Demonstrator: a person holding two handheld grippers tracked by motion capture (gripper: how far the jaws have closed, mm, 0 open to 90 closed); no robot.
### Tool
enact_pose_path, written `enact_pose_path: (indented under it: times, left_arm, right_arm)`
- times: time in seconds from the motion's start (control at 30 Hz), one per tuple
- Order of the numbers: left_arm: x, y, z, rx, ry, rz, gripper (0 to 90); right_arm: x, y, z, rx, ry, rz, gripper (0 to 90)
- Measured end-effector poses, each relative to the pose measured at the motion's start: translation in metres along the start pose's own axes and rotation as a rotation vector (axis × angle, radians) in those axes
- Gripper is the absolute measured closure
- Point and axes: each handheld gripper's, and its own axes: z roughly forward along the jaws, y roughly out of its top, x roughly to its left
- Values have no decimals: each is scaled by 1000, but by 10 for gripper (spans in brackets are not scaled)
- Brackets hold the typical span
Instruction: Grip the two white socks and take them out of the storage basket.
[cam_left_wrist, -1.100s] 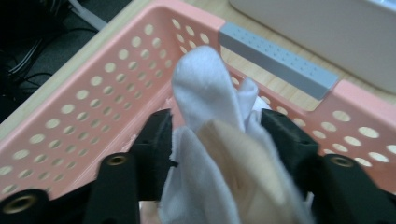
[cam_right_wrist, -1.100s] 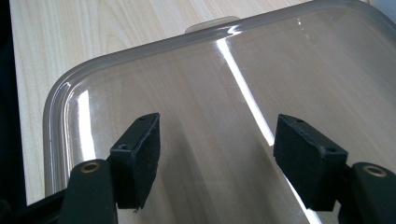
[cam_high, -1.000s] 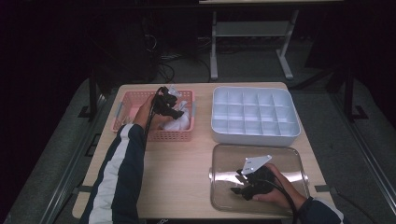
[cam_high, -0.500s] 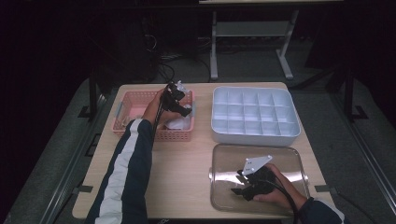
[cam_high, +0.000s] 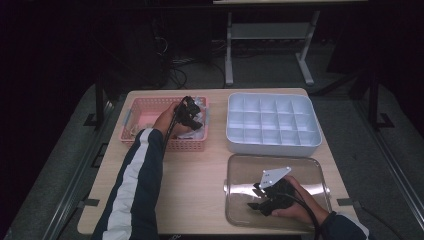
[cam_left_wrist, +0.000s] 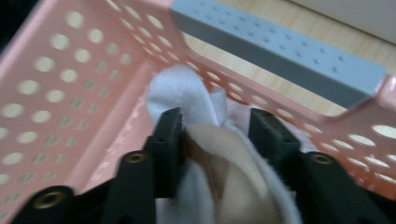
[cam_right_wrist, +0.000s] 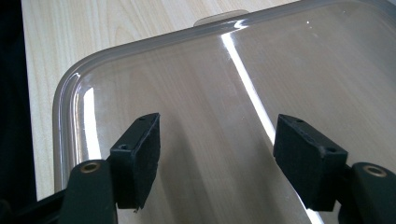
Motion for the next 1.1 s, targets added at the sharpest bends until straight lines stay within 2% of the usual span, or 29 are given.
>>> enact_pose_path:
  times: [0.07,0.13,0.2,0.33,0.47,0.5,0.57,0.63,0.73,0.83,0.97,1.1]
  left_arm:
    - [1,-2,-1,-8,10,-10,613]
    - [2,-4,-6,-41,-1,-15,609]
    - [2,-8,-13,-41,-8,2,648]
    - [3,-18,-31,-74,-36,7,722]
    - [8,-38,-54,-147,-40,-40,757]
    - [10,-42,-58,-135,-32,-29,761]
    - [13,-52,-67,-148,-29,-62,766]
    - [14,-65,-75,-159,-18,-75,764]
    - [16,-79,-82,-160,-5,-87,764]
    - [18,-91,-90,-187,-3,-114,762]
    - [20,-102,-97,-210,5,-141,761]
    - [24,-108,-99,-212,15,-174,746]
  right_arm:
    - [-1,0,0,2,-4,-6,312]
    - [0,0,0,1,0,0,311]
    - [0,0,-1,0,0,-3,311]
    - [-1,0,-2,-8,-2,-10,312]
    - [0,0,-1,-4,7,-6,313]
    - [1,0,-1,-5,13,2,313]
    - [1,1,-1,-5,9,-10,312]
    - [1,1,-1,-4,5,-14,312]
    - [1,2,0,-2,4,-19,312]
    - [2,2,1,2,5,-25,311]
    - [4,3,2,3,11,-21,311]
    - [3,4,3,3,8,-24,310]
